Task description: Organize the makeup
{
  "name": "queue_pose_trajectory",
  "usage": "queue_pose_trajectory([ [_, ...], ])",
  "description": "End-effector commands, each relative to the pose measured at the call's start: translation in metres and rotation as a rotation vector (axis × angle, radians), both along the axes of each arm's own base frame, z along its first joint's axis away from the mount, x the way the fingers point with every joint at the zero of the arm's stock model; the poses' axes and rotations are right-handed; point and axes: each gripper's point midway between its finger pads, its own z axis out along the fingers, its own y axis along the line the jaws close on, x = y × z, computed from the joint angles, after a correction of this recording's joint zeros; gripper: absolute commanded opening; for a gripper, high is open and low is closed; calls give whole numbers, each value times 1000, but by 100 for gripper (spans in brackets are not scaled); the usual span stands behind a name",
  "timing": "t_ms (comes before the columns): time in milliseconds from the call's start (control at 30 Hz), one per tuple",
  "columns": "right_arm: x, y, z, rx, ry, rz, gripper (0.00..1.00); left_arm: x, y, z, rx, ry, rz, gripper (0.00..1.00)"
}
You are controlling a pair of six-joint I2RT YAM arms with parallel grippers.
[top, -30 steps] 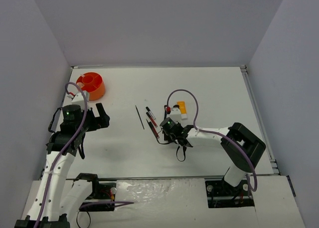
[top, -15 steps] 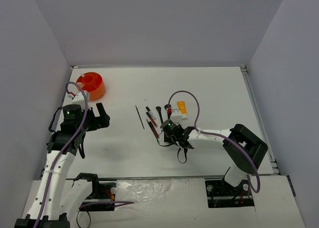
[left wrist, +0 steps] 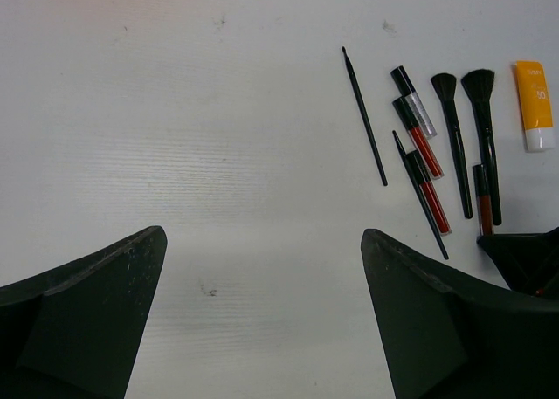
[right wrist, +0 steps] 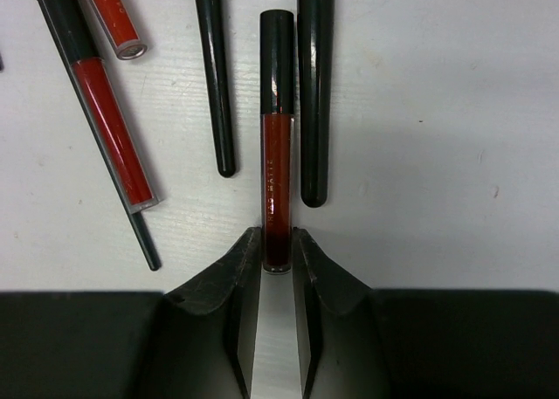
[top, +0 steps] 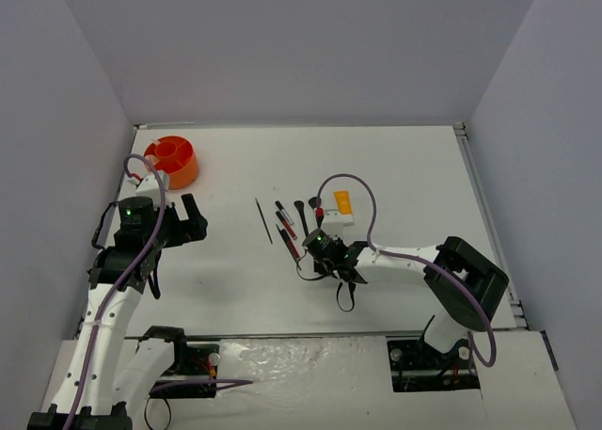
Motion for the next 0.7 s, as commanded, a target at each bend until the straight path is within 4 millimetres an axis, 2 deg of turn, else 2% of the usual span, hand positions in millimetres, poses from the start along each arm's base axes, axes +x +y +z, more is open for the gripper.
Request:
queue_pose_trajectory([
  [0, -4, -1, -9, -45, 27, 11, 13, 7, -4, 16, -4, -58, -24, 93],
  [133, -4, -1, -4, -39, 17, 18, 0, 8, -5, 16, -10, -56, -31, 93],
  [200, -4, 0, 0, -40, 0, 24, 0, 8, -8, 17, -22, -60, -41, 93],
  [333, 0, 7, 31, -20, -91, 77, 0, 10, -20, 23, -87, -69, -71, 93],
  [433, 0, 19, 71, 24, -208, 138, 0, 9, -39, 33, -199, -78, -117, 93],
  [533, 1, 37, 115, 141, -342, 206, 0, 12, -55, 48, -302, -109, -153, 93],
  [667, -7, 55, 166, 274, -503, 358, 0, 12, -80, 71, -445, -130, -212, 93],
])
